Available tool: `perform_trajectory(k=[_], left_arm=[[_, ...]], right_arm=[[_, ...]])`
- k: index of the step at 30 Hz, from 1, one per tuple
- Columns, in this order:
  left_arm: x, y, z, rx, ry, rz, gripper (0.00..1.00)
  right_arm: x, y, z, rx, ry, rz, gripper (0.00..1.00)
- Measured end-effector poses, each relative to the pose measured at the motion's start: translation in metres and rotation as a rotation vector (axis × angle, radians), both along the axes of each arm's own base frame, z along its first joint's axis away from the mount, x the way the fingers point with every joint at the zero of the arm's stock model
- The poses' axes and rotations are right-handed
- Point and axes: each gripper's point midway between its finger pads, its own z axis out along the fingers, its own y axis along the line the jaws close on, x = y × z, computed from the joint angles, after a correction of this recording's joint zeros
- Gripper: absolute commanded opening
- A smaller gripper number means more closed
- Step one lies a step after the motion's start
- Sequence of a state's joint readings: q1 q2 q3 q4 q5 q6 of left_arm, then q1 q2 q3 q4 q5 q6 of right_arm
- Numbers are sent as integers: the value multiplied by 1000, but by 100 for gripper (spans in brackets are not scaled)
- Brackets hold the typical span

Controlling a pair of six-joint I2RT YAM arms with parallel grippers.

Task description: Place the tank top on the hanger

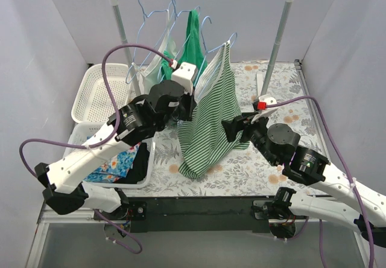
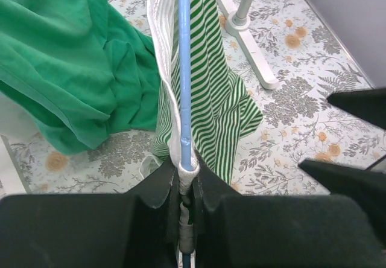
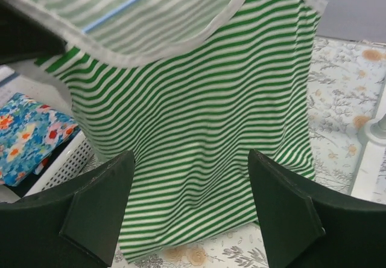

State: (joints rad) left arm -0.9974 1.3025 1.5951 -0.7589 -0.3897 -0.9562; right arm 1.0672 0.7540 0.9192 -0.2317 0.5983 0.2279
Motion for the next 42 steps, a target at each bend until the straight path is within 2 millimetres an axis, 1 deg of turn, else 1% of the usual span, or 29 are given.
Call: perform_trajectory(k=[1, 4, 6, 8, 10, 11, 13, 14, 17, 19, 22, 26, 30, 36, 37, 38, 40, 41, 42], left_arm=[[4, -2, 2, 9, -4, 7, 0], [26, -7, 9, 36, -11, 38, 0], [43, -10, 13, 44, -15, 55, 0], [62, -12, 18, 44, -17, 67, 0], [79, -14, 27, 36, -25, 77, 0], [87, -15, 31, 31, -31, 79, 0], [99, -16, 42, 19, -46, 85, 0], [104, -19, 49, 7, -57, 82, 0], [115, -17, 60, -18, -71, 86, 0], [120, -14, 63, -27, -70, 85, 0], [126, -11, 62, -30, -61, 84, 0], [133, -9, 54, -29, -35, 76, 0], [139, -12, 43, -31, -5, 65, 0], [141, -16, 5, 8, 70, 45, 0], [142, -17, 1, 9, 73, 43, 1], [143, -18, -1, 9, 76, 40, 14], [143, -17, 1, 4, 73, 37, 31], [142, -17, 2, -1, 71, 35, 43], [141, -16, 3, -6, 68, 34, 50]], right_arm=[[-1, 2, -4, 3, 13, 4, 84], [-2, 17, -31, -14, 82, 40, 84], [-5, 30, -56, -42, 146, 75, 85], [-8, 41, -87, -85, 217, 106, 85], [-13, 46, -114, -126, 278, 125, 85], [-15, 47, -124, -138, 301, 133, 85], [-19, 48, -136, -147, 331, 145, 85], [-20, 49, -138, -144, 337, 148, 85], [-22, 51, -140, -138, 348, 159, 85], [-23, 53, -138, -129, 346, 166, 85], [-23, 55, -137, -120, 343, 173, 85], [-23, 56, -138, -122, 346, 177, 85], [-24, 57, -139, -122, 351, 181, 85], [-25, 59, -140, -114, 365, 187, 85], [-26, 59, -140, -112, 367, 188, 85], [-26, 59, -140, -111, 367, 188, 85], [-26, 59, -140, -111, 368, 188, 84], [-26, 59, -140, -110, 368, 188, 84], [-26, 59, -140, -110, 368, 188, 84]])
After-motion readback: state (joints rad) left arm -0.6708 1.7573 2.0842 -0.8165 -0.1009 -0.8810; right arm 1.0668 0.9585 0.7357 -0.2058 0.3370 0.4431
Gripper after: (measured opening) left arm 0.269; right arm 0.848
